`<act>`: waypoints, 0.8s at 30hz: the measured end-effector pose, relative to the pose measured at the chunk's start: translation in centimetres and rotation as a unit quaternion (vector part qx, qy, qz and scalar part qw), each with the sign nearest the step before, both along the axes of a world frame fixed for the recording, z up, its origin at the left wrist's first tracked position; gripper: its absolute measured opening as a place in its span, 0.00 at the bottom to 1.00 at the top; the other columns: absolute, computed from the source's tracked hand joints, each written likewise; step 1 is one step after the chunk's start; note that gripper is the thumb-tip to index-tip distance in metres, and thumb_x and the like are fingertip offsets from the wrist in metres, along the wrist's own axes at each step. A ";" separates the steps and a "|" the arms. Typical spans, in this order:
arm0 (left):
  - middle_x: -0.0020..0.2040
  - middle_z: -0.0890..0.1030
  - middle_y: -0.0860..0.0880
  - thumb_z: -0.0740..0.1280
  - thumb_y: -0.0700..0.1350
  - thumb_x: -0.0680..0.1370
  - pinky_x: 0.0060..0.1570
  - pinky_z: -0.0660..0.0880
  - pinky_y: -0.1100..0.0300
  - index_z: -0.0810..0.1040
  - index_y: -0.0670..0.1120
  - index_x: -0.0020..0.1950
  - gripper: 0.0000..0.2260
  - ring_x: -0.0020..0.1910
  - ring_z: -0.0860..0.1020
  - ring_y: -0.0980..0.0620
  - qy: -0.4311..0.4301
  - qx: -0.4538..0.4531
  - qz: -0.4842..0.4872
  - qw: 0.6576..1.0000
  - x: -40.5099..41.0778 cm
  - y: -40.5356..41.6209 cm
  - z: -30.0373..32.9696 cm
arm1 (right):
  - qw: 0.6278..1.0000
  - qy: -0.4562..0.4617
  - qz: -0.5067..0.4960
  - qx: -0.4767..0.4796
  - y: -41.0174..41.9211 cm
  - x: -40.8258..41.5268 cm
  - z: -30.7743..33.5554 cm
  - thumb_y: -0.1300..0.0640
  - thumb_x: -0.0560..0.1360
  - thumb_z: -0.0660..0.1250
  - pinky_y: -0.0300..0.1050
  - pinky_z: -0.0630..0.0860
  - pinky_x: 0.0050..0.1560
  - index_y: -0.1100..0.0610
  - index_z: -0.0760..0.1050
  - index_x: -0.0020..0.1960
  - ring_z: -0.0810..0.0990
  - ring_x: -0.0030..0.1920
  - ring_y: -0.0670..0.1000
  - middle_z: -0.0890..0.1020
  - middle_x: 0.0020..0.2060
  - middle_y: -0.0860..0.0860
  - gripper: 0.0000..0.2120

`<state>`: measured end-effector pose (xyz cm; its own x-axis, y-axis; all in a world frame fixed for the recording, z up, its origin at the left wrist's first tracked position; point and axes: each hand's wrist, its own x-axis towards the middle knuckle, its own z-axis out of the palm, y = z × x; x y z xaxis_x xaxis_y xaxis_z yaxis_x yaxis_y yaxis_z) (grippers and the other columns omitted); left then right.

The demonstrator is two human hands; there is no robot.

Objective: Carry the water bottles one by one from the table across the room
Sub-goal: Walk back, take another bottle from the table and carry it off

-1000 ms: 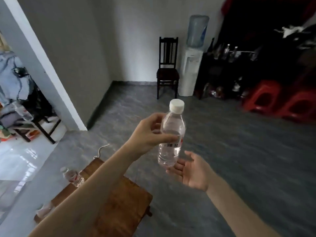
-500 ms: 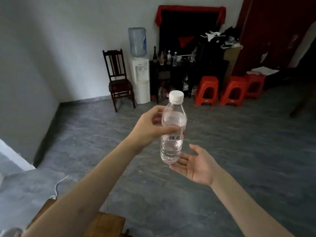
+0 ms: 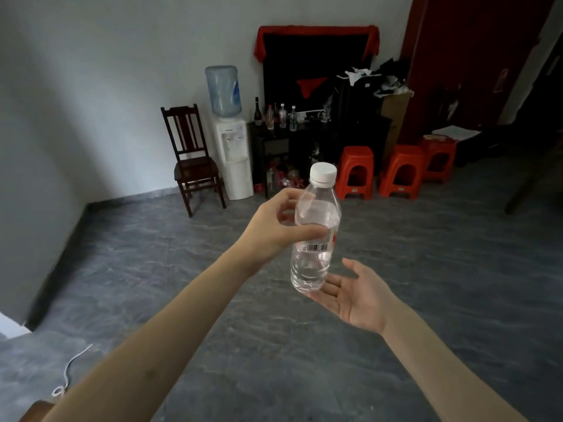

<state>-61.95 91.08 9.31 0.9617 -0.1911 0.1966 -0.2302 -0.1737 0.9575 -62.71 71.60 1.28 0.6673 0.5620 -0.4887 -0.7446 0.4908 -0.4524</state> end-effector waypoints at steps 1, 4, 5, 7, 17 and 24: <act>0.55 0.84 0.53 0.82 0.48 0.65 0.61 0.79 0.53 0.80 0.54 0.60 0.25 0.57 0.83 0.52 0.003 0.001 0.000 1.000 0.5 -0.4 -0.1 | 1.000 0.005 -0.002 0.001 -0.3 0.5 0.0 0.43 0.83 0.53 0.57 0.79 0.57 0.73 0.69 0.68 0.83 0.55 0.67 0.78 0.62 0.70 0.32; 0.55 0.84 0.52 0.81 0.53 0.62 0.61 0.79 0.51 0.80 0.54 0.60 0.28 0.57 0.83 0.50 0.009 -0.006 0.004 1.000 2.5 -1.2 -0.2 | 1.000 0.012 0.000 0.006 -1.2 2.2 -0.2 0.44 0.83 0.53 0.57 0.80 0.55 0.72 0.69 0.68 0.83 0.55 0.67 0.78 0.61 0.70 0.32; 0.55 0.84 0.52 0.81 0.53 0.62 0.61 0.79 0.51 0.80 0.54 0.60 0.28 0.57 0.83 0.50 0.011 -0.010 0.006 1.000 3.2 -1.4 -0.2 | 1.000 0.013 0.001 0.004 -1.4 3.0 -0.1 0.44 0.83 0.53 0.57 0.81 0.55 0.72 0.69 0.68 0.83 0.55 0.67 0.78 0.62 0.70 0.32; 0.55 0.84 0.53 0.81 0.53 0.62 0.60 0.80 0.52 0.80 0.54 0.60 0.28 0.57 0.83 0.50 0.018 -0.017 0.009 1.000 4.7 -1.6 -0.2 | 1.000 0.015 0.002 0.000 -1.6 4.7 -0.1 0.43 0.83 0.53 0.56 0.81 0.54 0.72 0.69 0.68 0.83 0.56 0.67 0.79 0.62 0.70 0.32; 0.55 0.84 0.50 0.80 0.43 0.69 0.53 0.79 0.59 0.80 0.52 0.60 0.22 0.56 0.83 0.50 0.052 -0.039 0.014 0.998 15.7 -0.5 -1.2 | 0.999 0.025 0.021 -0.017 -0.1 15.6 -0.6 0.44 0.83 0.53 0.54 0.83 0.51 0.73 0.69 0.68 0.83 0.57 0.67 0.79 0.61 0.69 0.32; 0.55 0.85 0.51 0.82 0.52 0.62 0.56 0.80 0.55 0.80 0.53 0.60 0.28 0.56 0.84 0.51 0.038 -0.052 0.019 0.998 26.6 2.5 -0.2 | 0.999 0.012 0.026 -0.039 2.6 26.6 1.2 0.43 0.83 0.52 0.54 0.83 0.53 0.72 0.68 0.69 0.81 0.60 0.66 0.78 0.62 0.69 0.32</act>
